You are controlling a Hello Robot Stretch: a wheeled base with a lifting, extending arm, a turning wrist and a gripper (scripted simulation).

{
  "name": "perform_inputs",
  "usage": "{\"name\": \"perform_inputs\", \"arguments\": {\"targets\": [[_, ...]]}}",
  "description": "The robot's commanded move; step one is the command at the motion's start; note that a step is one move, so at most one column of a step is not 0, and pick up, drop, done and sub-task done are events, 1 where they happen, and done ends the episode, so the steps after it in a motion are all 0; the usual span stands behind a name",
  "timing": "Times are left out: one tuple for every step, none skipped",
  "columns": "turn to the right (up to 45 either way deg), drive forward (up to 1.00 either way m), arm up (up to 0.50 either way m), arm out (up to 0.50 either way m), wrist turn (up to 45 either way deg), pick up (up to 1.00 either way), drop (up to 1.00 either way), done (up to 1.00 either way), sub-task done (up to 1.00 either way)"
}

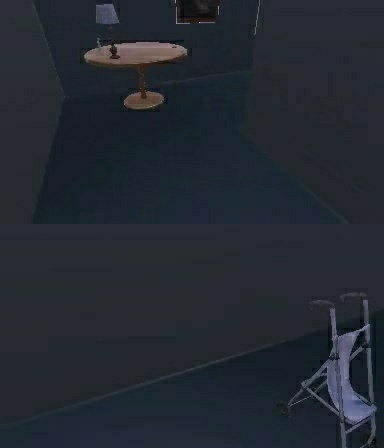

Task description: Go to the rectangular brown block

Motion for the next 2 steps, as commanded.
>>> {"name": "perform_inputs", "arguments": {"targets": [[3.0,0.00,0.00,0.00,0.0,0.00,0.00,0.00,0.00],[0.0,1.00,0.00,0.00,0.0,0.00,0.00,0.00,0.00]]}}
